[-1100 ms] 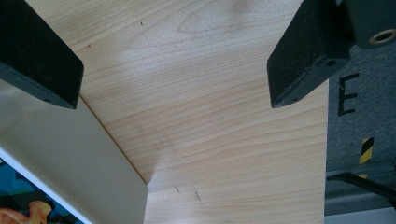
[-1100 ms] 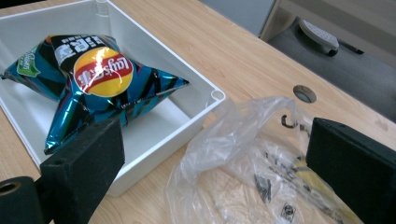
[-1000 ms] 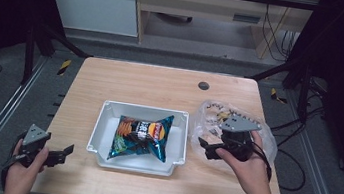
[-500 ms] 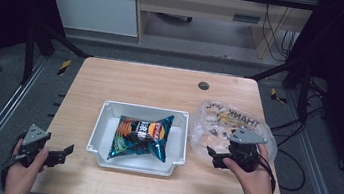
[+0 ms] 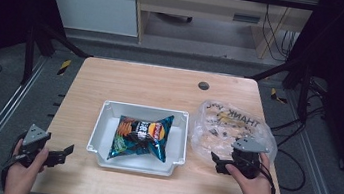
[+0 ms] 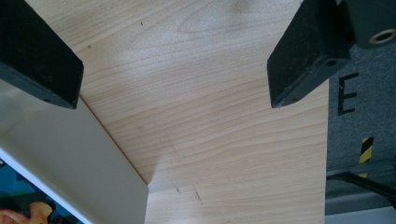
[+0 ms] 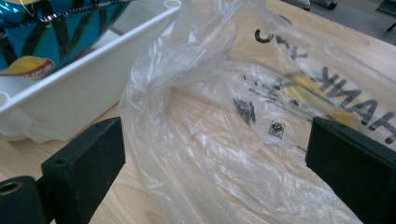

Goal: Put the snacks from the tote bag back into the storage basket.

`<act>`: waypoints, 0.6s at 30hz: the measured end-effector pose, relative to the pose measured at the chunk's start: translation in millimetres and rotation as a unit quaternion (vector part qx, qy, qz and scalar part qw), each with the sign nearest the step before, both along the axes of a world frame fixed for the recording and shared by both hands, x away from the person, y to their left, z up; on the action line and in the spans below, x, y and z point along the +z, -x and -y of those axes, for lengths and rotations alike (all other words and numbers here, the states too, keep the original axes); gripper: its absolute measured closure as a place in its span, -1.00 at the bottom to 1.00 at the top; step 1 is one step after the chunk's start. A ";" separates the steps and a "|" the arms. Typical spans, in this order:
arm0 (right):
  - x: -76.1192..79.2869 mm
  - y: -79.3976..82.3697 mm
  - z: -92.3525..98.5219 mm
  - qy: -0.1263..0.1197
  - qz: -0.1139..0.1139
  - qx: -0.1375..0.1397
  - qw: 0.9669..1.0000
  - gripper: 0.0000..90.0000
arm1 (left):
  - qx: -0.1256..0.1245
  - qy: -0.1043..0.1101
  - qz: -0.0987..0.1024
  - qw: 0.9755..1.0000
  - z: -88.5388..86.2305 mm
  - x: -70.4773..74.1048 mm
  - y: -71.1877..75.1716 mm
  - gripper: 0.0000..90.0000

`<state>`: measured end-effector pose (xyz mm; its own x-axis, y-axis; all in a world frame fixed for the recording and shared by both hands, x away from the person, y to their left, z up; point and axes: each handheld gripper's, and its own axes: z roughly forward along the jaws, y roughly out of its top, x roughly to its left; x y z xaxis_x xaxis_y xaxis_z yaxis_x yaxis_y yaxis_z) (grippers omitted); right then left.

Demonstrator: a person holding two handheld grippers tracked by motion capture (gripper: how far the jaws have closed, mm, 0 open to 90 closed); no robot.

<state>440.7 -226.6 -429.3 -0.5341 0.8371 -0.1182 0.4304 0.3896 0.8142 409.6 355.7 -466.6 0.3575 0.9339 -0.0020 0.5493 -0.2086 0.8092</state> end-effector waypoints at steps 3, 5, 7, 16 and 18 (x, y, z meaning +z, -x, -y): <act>-6.0 0.7 2.2 0.004 -0.005 -0.001 1.000 -0.88 | 0.000 0.000 0.000 1.000 0.1 0.0 0.0 -0.92; -9.9 1.6 3.4 0.004 -0.009 -0.003 1.000 -0.88 | 0.000 0.000 0.000 1.000 0.2 -0.1 0.0 -0.92; -14.2 2.6 4.7 0.003 -0.010 -0.006 1.000 -0.89 | 0.000 0.000 -0.001 1.000 0.3 -0.1 0.0 -0.92; -33.5 7.0 5.9 0.008 -0.013 -0.012 1.000 -0.89 | 0.000 0.001 -0.003 1.000 1.5 -0.9 -0.7 -0.92; -35.1 7.8 5.9 0.004 -0.016 -0.011 1.000 -0.88 | -0.003 -0.001 -0.005 1.000 1.8 -1.2 -1.1 -0.92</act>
